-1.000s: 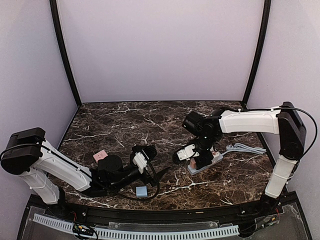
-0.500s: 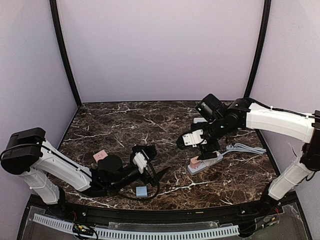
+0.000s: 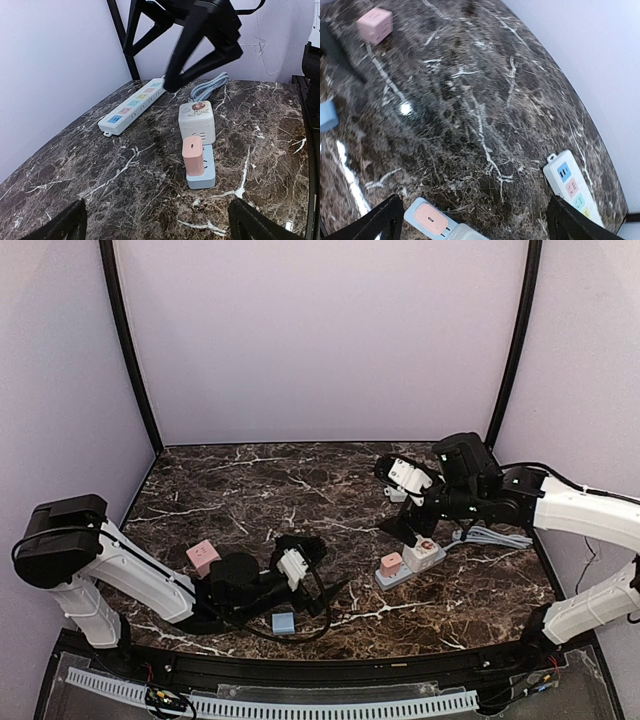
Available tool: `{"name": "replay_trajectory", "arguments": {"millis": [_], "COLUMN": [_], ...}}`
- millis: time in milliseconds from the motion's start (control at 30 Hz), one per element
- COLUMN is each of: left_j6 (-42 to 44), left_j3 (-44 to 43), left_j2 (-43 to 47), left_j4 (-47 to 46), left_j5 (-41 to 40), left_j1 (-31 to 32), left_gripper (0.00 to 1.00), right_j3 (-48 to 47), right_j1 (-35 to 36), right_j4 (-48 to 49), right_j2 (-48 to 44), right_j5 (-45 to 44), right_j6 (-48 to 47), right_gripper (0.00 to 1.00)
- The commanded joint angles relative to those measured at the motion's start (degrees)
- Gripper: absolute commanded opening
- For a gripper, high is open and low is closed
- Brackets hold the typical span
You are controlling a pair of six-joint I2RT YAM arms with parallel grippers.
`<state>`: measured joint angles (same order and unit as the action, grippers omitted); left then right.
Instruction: Insert the plug
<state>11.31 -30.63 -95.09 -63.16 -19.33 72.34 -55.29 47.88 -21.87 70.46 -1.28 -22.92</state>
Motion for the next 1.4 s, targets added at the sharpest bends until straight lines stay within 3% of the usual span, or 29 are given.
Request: {"name": "replay_trajectory", "arguments": {"millis": [0,200,467,767,1367], "left_j6": [-1.59,-2.28,-1.65,-2.9,-1.86], "left_j3": [-3.4,-9.67,-20.55,-30.21,-46.0], "left_j2": [-2.16,-7.12,-13.55,-18.88,-29.68], "left_j4": [3.22,11.44,24.0,35.28,45.21], "left_j5": [2.99,5.37,8.42,22.15,27.86], "left_j1": [0.35,0.35,-1.4,-7.31,-9.7], "left_gripper": [0.99,0.99,0.99,0.99,0.99], "right_j3": [-0.17,2.99,9.55,15.21,19.07], "right_j1": [-1.68,-2.86,-4.53,-4.61,-4.61], "right_j4": [6.08,9.24,16.21,17.57,18.73], "right_j2": [0.64,-1.69,-9.59,-18.1,-28.06], "right_j5": [-11.66,-20.36,-23.24,-22.92,-22.66], "right_j6": [22.32,33.29,41.56,41.57,40.93], "right_gripper": [0.99,0.99,0.99,0.99,0.99]}}
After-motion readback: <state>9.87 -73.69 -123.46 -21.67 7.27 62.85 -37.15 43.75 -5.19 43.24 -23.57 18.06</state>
